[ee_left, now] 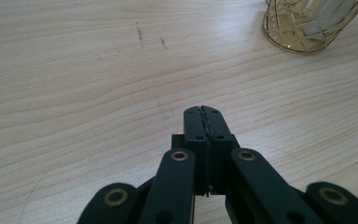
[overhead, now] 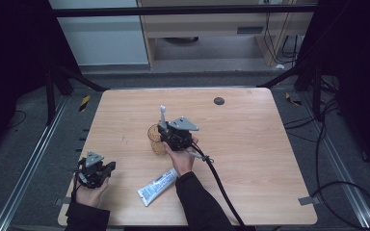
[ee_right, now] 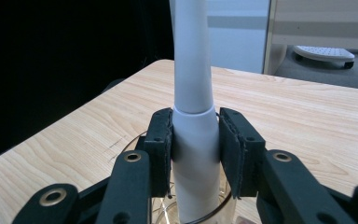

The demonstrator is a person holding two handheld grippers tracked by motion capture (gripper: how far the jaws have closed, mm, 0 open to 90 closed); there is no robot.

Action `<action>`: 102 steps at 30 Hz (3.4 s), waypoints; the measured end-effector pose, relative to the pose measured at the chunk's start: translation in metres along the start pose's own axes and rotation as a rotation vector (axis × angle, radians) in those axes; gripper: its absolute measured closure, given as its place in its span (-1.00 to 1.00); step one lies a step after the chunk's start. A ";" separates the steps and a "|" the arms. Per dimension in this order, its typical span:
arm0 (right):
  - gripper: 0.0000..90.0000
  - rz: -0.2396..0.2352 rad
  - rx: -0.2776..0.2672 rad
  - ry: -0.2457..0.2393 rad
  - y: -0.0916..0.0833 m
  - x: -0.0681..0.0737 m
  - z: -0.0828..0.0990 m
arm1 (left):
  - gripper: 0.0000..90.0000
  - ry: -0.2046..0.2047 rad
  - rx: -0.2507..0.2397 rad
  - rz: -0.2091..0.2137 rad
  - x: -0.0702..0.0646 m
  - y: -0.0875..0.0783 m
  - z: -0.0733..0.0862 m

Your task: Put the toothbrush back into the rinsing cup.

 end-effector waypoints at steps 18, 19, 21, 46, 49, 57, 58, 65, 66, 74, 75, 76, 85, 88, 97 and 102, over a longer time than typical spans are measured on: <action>0.40 0.002 -0.001 -0.017 -0.001 0.003 -0.003 | 0.99 -0.003 0.001 0.001 0.000 0.000 0.000; 0.39 0.001 -0.002 -0.016 -0.001 0.003 -0.003 | 0.99 -0.005 -0.001 0.001 0.000 0.000 0.000; 0.38 0.003 -0.001 -0.019 -0.001 0.003 -0.003 | 0.99 -0.002 0.001 0.001 0.000 0.000 0.000; -0.39 -0.053 0.030 -0.037 -0.055 -0.004 -0.004 | 0.99 0.002 -0.006 0.003 -0.002 -0.001 -0.001; -0.39 -0.043 0.009 -0.015 -0.074 -0.020 -0.006 | 0.99 0.007 -0.001 0.007 -0.003 -0.001 -0.001; -0.38 0.053 0.039 -0.033 -0.118 -0.072 -0.002 | 0.99 0.023 0.002 0.018 -0.007 0.000 -0.002; -0.38 0.064 0.046 -0.036 -0.124 -0.078 0.000 | 0.99 0.025 0.004 0.019 -0.008 0.000 -0.002; -0.38 0.125 0.106 -0.051 -0.154 -0.115 0.021 | 0.99 0.046 0.013 0.047 -0.015 0.001 -0.002; -0.38 0.132 0.114 -0.046 -0.157 -0.119 0.024 | 0.99 0.052 0.015 0.051 -0.016 0.002 -0.002; -0.38 0.162 0.172 -0.053 -0.173 -0.138 0.048 | 0.99 0.105 0.055 0.108 -0.031 0.005 0.000; -0.38 0.163 0.178 -0.054 -0.175 -0.139 0.051 | 0.99 0.112 0.058 0.115 -0.034 0.005 0.000; -0.38 0.166 0.183 -0.057 -0.176 -0.140 0.053 | 0.99 0.120 0.062 0.121 -0.036 0.005 0.001; -0.38 0.195 0.236 -0.041 -0.188 -0.154 0.076 | 0.99 0.174 0.096 0.182 -0.061 0.005 0.002; -0.38 0.207 0.247 -0.034 -0.192 -0.159 0.081 | 0.99 0.192 0.115 0.199 -0.070 0.008 0.004; -0.38 0.227 0.252 -0.017 -0.200 -0.167 0.086 | 0.99 0.256 0.199 0.235 -0.088 0.016 0.016; -0.38 0.228 0.248 -0.018 -0.202 -0.169 0.086 | 0.99 0.267 0.213 0.239 -0.093 0.016 0.020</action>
Point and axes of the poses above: each handheld gripper's, and its own axes: y roughly forward along the jaws, z roughly out of its underside, x roughly to its left, the point moved 5 cm from there along y, roughly forward along the jaws, and after that the axes turned 3 degrees about z, right-handed, at the moved point
